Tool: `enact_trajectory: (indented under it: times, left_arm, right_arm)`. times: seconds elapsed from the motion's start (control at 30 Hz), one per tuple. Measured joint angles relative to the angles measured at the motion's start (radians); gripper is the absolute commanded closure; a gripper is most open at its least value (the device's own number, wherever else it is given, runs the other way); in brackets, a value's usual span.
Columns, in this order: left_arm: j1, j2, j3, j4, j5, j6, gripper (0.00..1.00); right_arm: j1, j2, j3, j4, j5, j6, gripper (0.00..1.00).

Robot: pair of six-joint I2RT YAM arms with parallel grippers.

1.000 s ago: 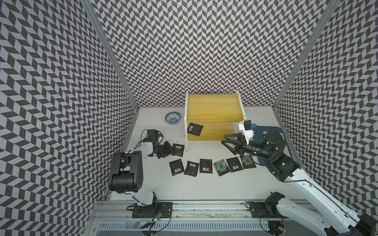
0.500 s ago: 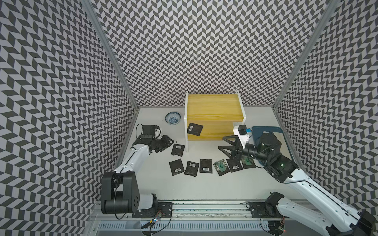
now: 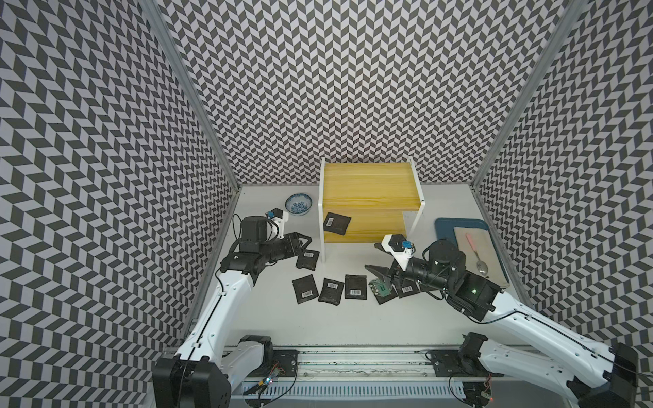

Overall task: Remove the tea bags from the shelf
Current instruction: Place the tea bag at the center of the board, then pick up the tea bag from the shelf.

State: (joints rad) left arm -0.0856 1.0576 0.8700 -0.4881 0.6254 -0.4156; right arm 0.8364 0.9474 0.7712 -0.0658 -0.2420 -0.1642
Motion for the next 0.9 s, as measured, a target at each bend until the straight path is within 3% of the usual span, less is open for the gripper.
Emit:
enact_trajectory:
  times: [0.53, 0.9]
  left_arm:
    - [0.000, -0.077, -0.010, 0.001, 0.076, 0.002, 0.49]
    - [0.000, -0.087, -0.059, 0.010, 0.076, -0.004, 0.49]
  right_arm:
    - [0.086, 0.037, -0.050, 0.083, 0.165, -0.124, 0.32]
    - [0.129, 0.202, -0.096, 0.266, 0.306, -0.302, 0.32]
